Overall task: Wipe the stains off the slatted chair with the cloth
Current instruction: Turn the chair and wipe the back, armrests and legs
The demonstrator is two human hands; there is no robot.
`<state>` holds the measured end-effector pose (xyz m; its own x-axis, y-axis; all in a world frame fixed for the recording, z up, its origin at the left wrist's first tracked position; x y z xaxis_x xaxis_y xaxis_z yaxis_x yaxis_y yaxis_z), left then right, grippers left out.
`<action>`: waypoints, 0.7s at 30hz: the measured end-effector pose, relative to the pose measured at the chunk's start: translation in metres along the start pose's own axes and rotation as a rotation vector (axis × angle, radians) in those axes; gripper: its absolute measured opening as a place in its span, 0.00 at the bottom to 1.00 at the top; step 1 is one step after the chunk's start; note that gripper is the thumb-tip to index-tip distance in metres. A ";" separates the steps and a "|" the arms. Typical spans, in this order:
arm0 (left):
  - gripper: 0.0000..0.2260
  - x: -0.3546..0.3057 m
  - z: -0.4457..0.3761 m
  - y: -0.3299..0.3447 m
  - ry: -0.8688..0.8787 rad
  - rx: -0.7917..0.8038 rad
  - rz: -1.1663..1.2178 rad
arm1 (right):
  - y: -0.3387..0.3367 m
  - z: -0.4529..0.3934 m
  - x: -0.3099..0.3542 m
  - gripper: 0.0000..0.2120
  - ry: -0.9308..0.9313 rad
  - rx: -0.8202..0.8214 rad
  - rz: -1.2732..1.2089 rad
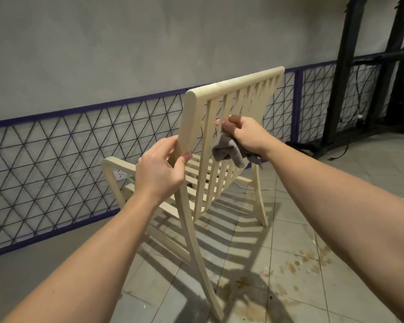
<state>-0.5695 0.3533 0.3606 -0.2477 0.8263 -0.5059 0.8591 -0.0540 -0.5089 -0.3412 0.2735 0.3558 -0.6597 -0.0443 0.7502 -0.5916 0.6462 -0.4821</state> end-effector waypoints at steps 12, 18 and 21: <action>0.16 0.030 0.013 -0.028 -0.085 -0.042 0.122 | 0.026 0.010 0.025 0.20 -0.028 -0.030 -0.128; 0.11 0.062 0.000 -0.036 -0.160 -0.054 0.212 | 0.049 0.008 0.039 0.27 0.000 -0.096 -0.157; 0.07 0.081 -0.007 -0.041 -0.179 -0.008 0.229 | 0.065 0.009 0.045 0.26 0.016 -0.103 -0.192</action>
<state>-0.6210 0.4266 0.3454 -0.1209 0.6811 -0.7221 0.9052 -0.2230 -0.3618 -0.4133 0.3070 0.3545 -0.5314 -0.1629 0.8313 -0.6550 0.7013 -0.2813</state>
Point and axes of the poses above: each hand's wrist, its own z-axis away from the middle knuckle, its own y-axis out of the palm, x = y × z, the point moved 8 cm from there along -z, towards the middle knuckle, and after that the axes turned 10 degrees about -y, right-handed, at the moved point
